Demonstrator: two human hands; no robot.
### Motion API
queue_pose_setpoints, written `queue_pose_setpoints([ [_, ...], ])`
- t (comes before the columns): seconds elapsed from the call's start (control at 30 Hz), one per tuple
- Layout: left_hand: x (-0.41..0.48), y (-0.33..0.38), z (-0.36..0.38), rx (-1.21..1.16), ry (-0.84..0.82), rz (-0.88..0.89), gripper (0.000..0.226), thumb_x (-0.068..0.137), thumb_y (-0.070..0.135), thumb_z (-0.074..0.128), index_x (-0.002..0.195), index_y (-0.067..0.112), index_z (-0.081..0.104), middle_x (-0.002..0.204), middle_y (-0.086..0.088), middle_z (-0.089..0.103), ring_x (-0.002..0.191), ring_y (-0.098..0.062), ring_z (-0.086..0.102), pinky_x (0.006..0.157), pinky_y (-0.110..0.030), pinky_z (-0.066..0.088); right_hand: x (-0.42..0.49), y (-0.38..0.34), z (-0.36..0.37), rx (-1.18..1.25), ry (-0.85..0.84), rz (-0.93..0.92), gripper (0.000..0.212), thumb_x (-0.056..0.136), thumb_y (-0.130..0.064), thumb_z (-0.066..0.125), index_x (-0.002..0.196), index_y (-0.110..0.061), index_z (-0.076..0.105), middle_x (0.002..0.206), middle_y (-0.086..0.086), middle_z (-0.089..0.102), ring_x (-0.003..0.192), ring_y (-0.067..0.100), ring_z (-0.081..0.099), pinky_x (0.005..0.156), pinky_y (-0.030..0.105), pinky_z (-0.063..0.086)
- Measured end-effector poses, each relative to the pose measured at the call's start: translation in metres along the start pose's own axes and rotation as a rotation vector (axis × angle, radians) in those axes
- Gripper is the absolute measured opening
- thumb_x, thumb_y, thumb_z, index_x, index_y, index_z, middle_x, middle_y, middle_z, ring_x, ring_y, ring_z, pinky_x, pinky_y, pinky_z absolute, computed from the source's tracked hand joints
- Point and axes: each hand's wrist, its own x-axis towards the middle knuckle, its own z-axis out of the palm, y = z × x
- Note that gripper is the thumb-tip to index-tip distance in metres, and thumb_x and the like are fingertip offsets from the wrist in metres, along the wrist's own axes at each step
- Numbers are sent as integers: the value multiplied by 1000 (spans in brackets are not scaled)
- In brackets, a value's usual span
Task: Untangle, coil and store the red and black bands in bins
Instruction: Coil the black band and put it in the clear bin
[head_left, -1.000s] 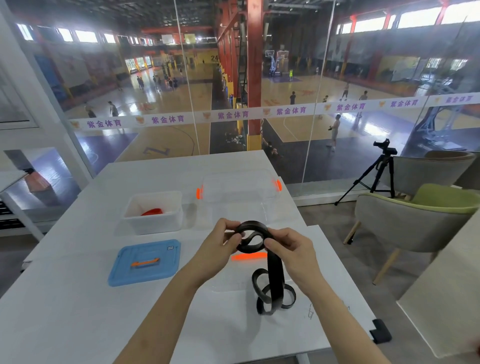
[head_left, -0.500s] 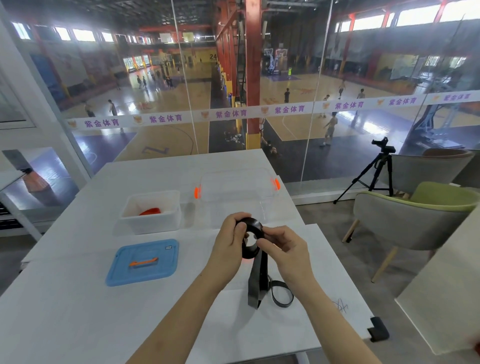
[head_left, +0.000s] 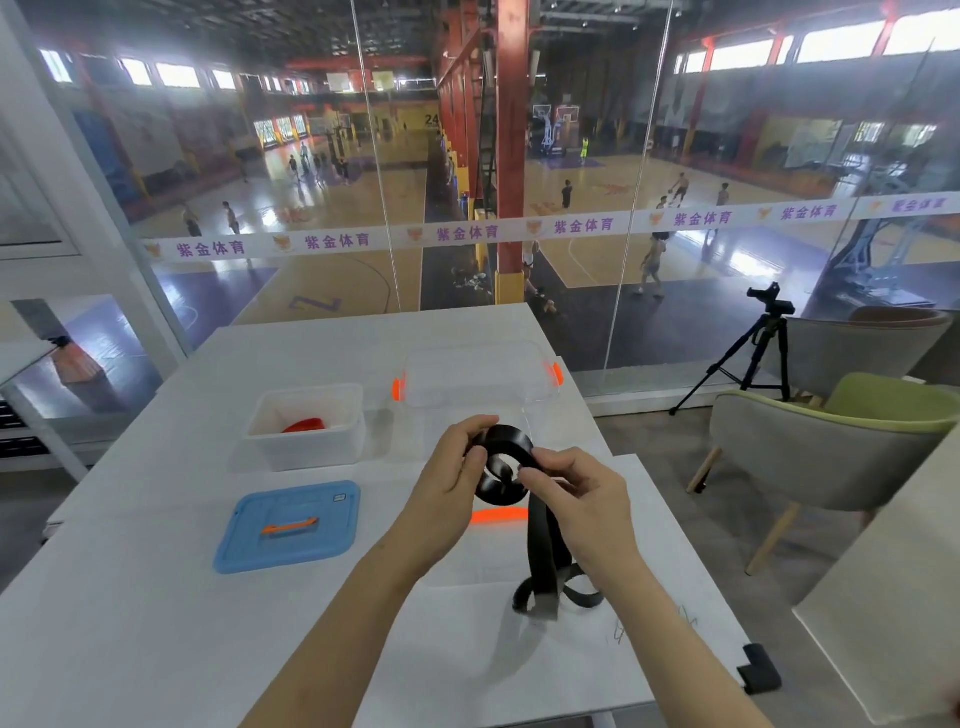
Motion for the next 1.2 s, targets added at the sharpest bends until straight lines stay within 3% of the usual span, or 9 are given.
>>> queue_pose_setpoints([
  [0.17, 4, 9, -5, 111, -47, 26, 29, 108, 24, 45, 133, 38, 43, 130, 15, 52, 122, 4, 50, 99, -11, 41, 4, -6, -2, -98, -55, -69, 32, 87, -3, 82, 95, -35, 80, 100, -22, 80, 97, 3, 77, 89, 15, 57],
  [0.3, 9, 10, -7, 270, -118, 66, 34, 110, 27, 39, 144, 30, 44, 131, 12, 51, 121, -1, 51, 96, -3, 37, 3, -4, 1, -156, -103, -91, 32, 86, -6, 84, 98, -36, 80, 103, -27, 79, 101, 1, 76, 93, 16, 57],
  [0.47, 12, 8, -4, 333, -128, 19, 29, 111, 28, 37, 135, 23, 52, 127, 10, 51, 114, -3, 52, 88, 0, 37, 1, 4, 0, -95, -34, -29, 14, 82, -3, 86, 84, -12, 76, 102, -13, 82, 96, 11, 78, 91, 29, 61],
  [0.6, 14, 3, -1, 302, -204, -57, 19, 108, 32, 41, 124, 29, 51, 121, 12, 56, 111, -2, 54, 89, -18, 41, -2, 8, -3, -68, -23, -9, 11, 82, -1, 86, 82, -9, 78, 103, -7, 83, 96, 16, 79, 93, 39, 62],
  [0.67, 14, 2, 1, 260, -227, -88, 15, 109, 32, 41, 118, 29, 51, 116, 11, 59, 107, -5, 57, 84, -18, 42, -3, 10, -3, -54, -15, 7, 11, 82, -2, 86, 83, -10, 79, 104, -7, 82, 97, 16, 79, 94, 40, 62],
  [0.77, 11, 6, 8, 134, -121, -60, 15, 110, 26, 39, 114, 26, 54, 112, 9, 62, 101, 0, 59, 81, -10, 44, -2, 12, -2, -17, -11, 1, 20, 83, 0, 85, 92, -18, 80, 104, -3, 82, 101, 18, 78, 95, 38, 60],
  [0.9, 9, 11, 19, -96, 132, -107, 21, 111, 25, 35, 115, 22, 55, 110, 4, 63, 92, 5, 59, 77, -5, 45, -1, 17, 0, 54, 10, 19, 25, 86, 7, 79, 102, -12, 78, 103, 1, 80, 101, 19, 78, 94, 33, 62],
  [1.07, 12, 12, 30, -412, 346, -281, 37, 112, 35, 28, 116, 17, 61, 104, 6, 70, 96, -4, 65, 79, -19, 46, -7, 23, 4, 92, 37, 46, 24, 88, 6, 78, 104, -12, 77, 102, 2, 79, 101, 16, 77, 88, 22, 59],
  [1.2, 15, -1, 28, -429, 267, -331, 35, 112, 34, 30, 122, 19, 61, 115, 1, 71, 111, -15, 67, 100, -34, 52, -5, 20, 2, 80, 61, 52, 24, 88, 4, 79, 94, -19, 77, 97, -3, 79, 94, 11, 76, 82, 18, 57],
])
